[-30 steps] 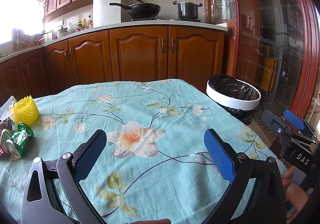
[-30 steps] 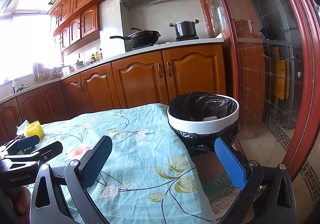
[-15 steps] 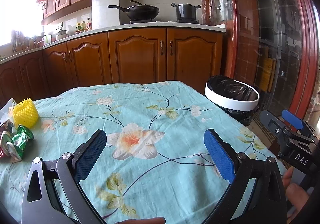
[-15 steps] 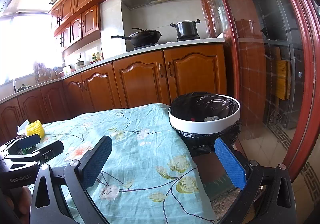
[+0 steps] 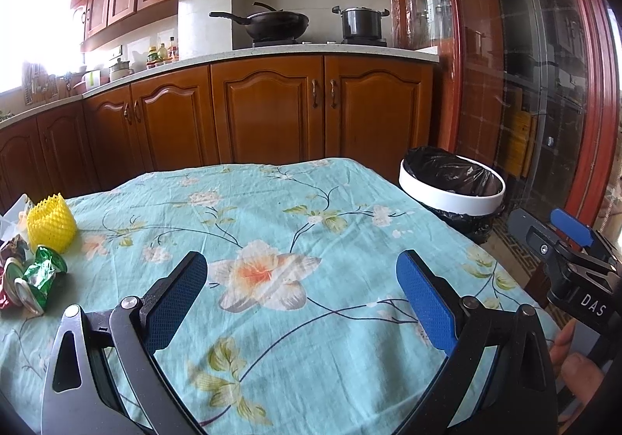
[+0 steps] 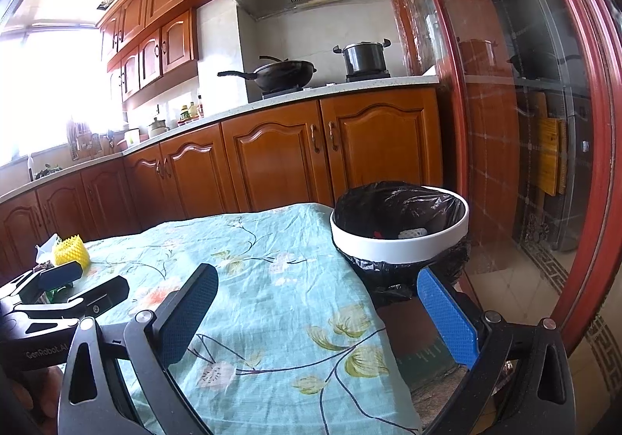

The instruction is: Collect trash

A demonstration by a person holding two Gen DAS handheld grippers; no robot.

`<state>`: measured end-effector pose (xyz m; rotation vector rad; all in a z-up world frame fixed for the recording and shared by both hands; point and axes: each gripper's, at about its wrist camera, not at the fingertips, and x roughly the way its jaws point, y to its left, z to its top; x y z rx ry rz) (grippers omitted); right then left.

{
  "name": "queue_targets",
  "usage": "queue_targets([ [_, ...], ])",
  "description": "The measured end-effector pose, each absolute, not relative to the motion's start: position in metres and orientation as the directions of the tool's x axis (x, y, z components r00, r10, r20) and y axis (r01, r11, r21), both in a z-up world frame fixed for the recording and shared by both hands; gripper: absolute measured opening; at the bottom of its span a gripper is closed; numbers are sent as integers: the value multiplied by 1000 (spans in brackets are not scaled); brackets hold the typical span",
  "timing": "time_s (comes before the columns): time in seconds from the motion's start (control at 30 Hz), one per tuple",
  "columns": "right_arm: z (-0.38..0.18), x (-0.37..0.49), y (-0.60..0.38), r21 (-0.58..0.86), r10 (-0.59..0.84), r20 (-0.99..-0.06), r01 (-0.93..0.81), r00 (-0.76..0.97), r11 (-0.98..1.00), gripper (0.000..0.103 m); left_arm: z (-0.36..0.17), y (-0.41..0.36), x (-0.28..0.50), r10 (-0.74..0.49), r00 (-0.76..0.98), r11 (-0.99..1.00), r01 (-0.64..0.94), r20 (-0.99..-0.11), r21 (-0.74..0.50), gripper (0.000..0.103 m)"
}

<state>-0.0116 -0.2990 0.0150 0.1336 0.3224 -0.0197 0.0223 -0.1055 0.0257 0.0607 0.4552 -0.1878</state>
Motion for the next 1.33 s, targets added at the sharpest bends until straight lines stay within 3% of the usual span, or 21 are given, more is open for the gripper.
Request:
queue_targets([
  [1.33,21,-5,-301,138,27,-330,20,944,990,103,25,-104,28,-186,870,977,211,-456,4,100],
])
